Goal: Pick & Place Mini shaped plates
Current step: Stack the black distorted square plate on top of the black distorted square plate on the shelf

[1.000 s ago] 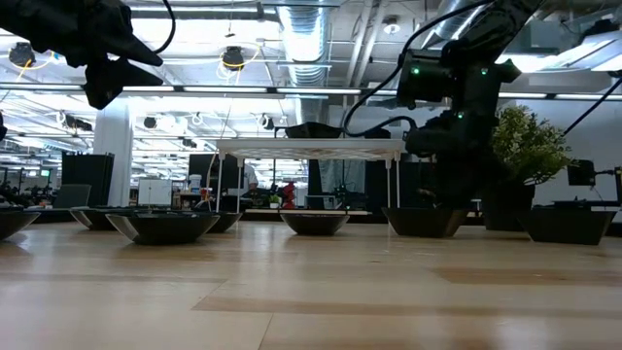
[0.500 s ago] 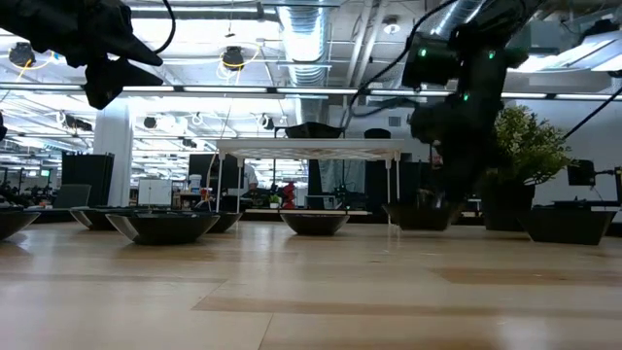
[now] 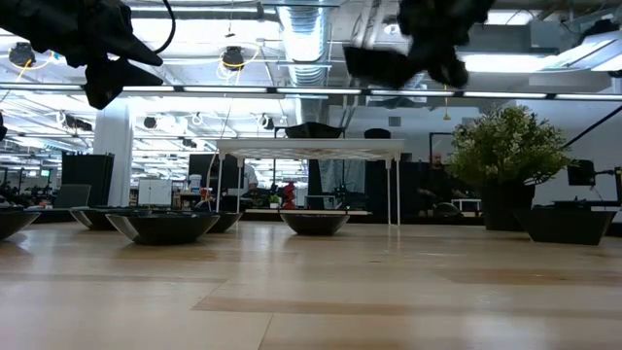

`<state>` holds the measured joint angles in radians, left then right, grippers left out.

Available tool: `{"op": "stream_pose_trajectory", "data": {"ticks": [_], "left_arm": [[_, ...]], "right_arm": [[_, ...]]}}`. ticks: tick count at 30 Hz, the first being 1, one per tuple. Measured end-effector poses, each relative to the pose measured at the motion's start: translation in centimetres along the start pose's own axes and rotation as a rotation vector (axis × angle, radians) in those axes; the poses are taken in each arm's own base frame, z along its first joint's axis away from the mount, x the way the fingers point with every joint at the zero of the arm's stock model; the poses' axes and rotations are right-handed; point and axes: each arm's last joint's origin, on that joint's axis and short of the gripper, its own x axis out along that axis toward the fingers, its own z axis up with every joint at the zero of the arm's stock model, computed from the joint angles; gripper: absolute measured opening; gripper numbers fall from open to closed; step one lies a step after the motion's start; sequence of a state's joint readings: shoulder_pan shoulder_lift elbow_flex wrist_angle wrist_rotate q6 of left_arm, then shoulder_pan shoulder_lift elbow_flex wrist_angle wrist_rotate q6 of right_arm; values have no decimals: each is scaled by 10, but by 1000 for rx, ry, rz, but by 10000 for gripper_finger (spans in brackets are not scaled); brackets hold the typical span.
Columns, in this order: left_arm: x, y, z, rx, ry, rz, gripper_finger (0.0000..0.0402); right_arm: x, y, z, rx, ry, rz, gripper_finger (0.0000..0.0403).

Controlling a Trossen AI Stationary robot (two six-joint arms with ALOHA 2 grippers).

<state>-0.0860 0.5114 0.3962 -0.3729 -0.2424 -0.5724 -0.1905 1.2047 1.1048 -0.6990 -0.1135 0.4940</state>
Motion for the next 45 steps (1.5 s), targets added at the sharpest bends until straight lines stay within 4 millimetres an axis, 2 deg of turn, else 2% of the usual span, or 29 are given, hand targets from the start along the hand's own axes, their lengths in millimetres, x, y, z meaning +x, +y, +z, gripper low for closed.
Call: {"op": "stream_pose_trajectory", "data": {"ticks": [7,10,14,22,29,35,45], "left_arm": [[0,0,0,0,0,0,150],[0,0,0,0,0,0,150],[0,0,0,0,0,0,150],[0,0,0,0,0,0,150],[0,0,0,42,-2,-2,150],[0,-1,1,71,-11,-12,150],[0,-1,2,73,-16,-14,150]], "right_arm": [[-29,21,44,-130,-283,107,1],[-31,22,62,-116,-317,96,1],[-29,18,88,-74,-314,53,1],[-18,-2,140,32,-229,-45,0],[-13,-20,178,53,-185,-95,0],[1,-40,195,85,-119,-123,0],[37,-82,199,147,29,-146,0]]}}
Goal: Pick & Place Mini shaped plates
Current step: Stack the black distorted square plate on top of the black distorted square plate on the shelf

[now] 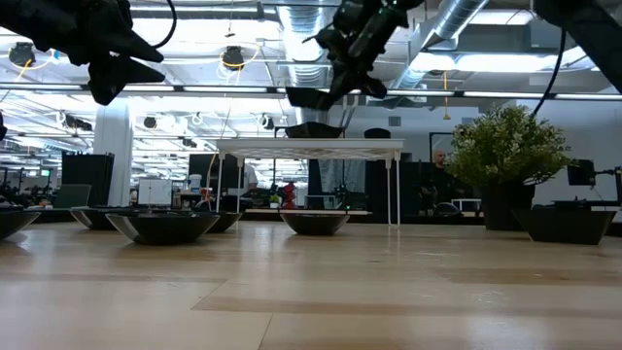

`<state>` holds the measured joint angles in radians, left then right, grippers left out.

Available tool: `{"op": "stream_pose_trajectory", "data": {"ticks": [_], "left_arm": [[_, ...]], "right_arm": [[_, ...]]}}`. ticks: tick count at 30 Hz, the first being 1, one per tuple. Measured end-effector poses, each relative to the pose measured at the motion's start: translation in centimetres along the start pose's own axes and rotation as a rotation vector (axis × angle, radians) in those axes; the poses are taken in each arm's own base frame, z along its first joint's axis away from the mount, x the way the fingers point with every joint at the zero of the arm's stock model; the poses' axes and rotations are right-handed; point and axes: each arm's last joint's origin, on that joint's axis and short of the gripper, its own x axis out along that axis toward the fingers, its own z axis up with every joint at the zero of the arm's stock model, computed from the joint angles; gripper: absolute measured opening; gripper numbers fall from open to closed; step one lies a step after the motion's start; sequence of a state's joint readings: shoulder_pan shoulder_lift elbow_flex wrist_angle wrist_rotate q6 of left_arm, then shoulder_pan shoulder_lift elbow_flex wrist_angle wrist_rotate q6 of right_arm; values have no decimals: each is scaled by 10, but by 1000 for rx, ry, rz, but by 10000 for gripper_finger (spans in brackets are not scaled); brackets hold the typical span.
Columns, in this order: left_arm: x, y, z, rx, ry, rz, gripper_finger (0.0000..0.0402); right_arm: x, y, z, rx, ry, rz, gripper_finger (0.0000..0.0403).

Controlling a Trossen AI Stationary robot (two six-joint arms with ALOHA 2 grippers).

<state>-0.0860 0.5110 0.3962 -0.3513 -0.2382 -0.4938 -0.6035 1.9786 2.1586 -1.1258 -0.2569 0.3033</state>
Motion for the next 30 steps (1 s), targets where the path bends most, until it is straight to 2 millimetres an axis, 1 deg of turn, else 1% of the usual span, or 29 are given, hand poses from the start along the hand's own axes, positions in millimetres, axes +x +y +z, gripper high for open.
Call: {"op": "stream_pose_trajectory", "data": {"ticks": [2,5,11,30], "left_arm": [[0,0,0,0,-1,-1,150],[0,0,0,0,-1,-1,150],[0,0,0,0,-1,0,150],[0,-1,2,22,-18,-4,150]], "right_arm": [[7,-5,1,13,15,-1,0],[17,-8,1,20,45,-6,0],[20,-5,-6,24,99,-4,0],[19,-5,-6,8,97,-23,0]]}}
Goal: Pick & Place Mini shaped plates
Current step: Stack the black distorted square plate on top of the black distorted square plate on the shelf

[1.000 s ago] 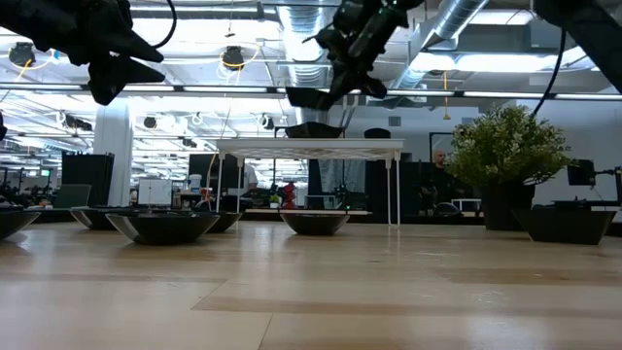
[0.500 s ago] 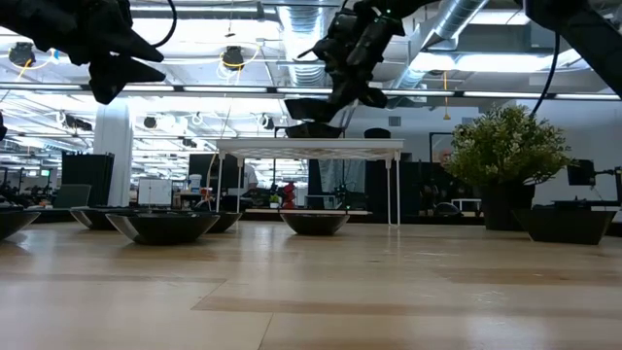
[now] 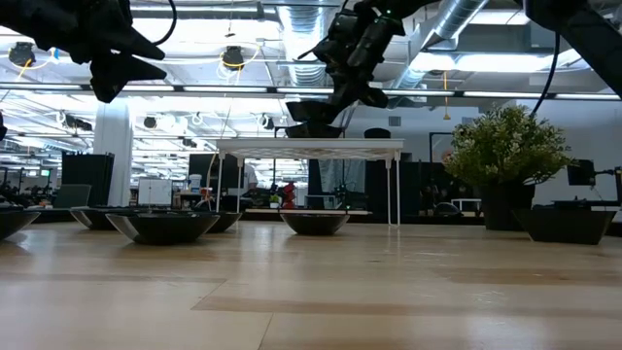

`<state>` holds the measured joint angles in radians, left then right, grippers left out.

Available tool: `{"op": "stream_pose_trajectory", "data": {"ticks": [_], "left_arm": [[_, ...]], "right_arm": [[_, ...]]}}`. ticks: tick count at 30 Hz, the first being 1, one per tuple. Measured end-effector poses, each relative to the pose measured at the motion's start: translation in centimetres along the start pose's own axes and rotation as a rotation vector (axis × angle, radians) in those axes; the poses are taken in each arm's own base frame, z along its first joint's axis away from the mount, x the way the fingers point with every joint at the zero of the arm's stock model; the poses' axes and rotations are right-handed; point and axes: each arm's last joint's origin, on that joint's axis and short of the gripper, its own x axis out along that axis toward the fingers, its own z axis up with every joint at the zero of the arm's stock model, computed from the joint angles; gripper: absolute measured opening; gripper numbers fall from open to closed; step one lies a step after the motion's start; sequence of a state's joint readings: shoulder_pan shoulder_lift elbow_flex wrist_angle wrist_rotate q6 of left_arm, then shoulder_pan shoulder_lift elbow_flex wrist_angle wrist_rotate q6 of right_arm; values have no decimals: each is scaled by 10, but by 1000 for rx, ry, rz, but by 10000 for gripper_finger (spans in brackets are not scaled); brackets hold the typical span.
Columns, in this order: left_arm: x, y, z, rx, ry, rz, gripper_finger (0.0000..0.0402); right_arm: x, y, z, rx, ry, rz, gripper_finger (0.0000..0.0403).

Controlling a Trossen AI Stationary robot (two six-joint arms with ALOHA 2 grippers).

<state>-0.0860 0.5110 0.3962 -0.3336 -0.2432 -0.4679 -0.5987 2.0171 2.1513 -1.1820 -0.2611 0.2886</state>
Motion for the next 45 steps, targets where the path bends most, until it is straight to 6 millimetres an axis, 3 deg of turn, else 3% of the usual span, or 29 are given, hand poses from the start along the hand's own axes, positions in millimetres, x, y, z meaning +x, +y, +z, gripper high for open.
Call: {"op": "stream_pose_trajectory", "data": {"ticks": [7,15,24,45], "left_arm": [[0,0,0,-1,-3,-2,150],[0,0,1,-9,-5,-4,150],[0,-1,1,-11,-8,-13,150],[0,-2,3,-16,-25,-22,150]], "right_arm": [[-1,-3,1,3,-1,-3,0],[19,-7,-5,17,36,-10,0],[19,-6,-4,18,12,-2,1],[18,-10,-7,24,48,-14,63]]}}
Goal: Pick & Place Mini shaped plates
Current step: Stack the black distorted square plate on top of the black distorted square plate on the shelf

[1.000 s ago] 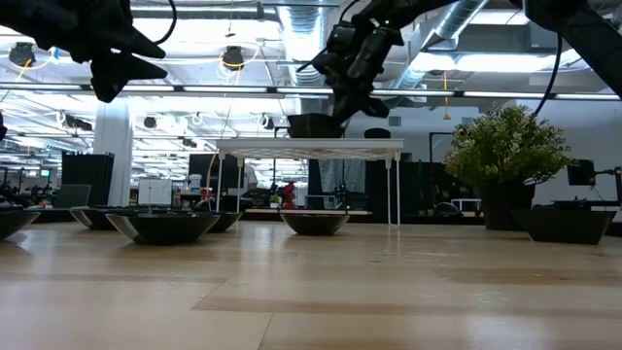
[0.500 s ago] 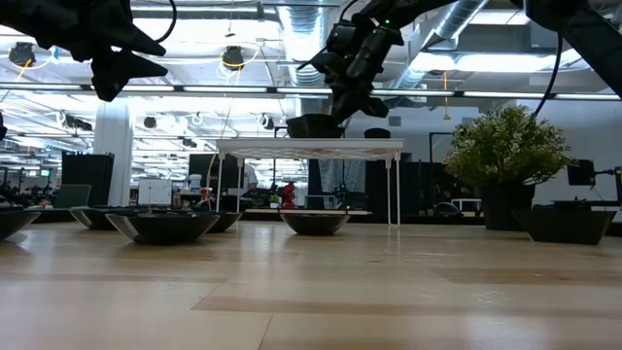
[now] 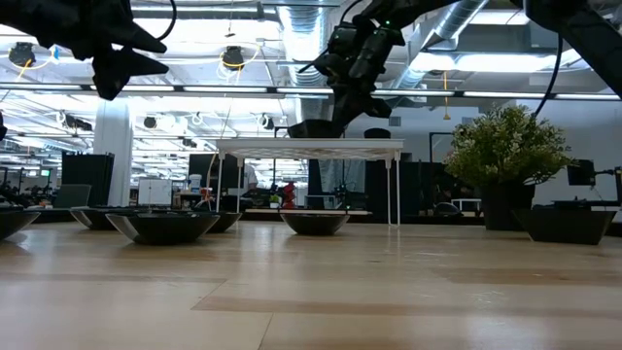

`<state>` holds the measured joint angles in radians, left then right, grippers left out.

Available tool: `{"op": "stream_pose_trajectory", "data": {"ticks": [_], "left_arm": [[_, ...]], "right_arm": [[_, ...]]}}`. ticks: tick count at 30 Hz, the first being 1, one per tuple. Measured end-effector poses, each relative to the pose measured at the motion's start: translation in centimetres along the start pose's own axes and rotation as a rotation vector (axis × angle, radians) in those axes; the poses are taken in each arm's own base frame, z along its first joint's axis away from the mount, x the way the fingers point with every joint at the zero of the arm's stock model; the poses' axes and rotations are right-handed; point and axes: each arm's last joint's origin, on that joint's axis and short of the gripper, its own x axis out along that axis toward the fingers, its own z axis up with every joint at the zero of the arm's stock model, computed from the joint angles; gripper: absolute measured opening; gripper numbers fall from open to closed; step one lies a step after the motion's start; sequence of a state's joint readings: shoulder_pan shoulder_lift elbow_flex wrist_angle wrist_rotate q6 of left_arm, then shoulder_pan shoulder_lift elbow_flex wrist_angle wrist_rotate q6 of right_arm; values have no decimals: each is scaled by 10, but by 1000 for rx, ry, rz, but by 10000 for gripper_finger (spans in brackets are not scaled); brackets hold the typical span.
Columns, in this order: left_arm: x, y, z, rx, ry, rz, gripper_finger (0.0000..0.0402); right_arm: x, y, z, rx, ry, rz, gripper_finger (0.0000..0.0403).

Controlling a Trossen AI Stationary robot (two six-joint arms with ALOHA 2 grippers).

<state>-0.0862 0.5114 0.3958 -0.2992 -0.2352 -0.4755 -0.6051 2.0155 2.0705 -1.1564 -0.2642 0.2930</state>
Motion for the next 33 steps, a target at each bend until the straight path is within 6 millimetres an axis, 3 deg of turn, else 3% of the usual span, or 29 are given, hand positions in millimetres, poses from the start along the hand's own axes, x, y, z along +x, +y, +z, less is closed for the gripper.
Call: {"op": "stream_pose_trajectory", "data": {"ticks": [7,16,19,25,30,33], "left_arm": [[0,0,1,-2,-8,-5,150],[0,-1,1,-3,-12,-6,150],[0,-1,1,-3,-12,-6,150],[0,-1,1,2,-12,-7,150],[0,-1,1,11,-13,-9,150],[0,-1,1,12,-13,-8,150]], "right_arm": [[-7,-1,-1,2,6,-4,63],[-43,11,-9,-9,75,-21,63],[-59,27,-23,-71,163,-29,63],[-96,77,-54,-224,108,64,63],[-120,108,-93,-239,83,36,63],[-130,116,-121,-175,99,10,63]]}}
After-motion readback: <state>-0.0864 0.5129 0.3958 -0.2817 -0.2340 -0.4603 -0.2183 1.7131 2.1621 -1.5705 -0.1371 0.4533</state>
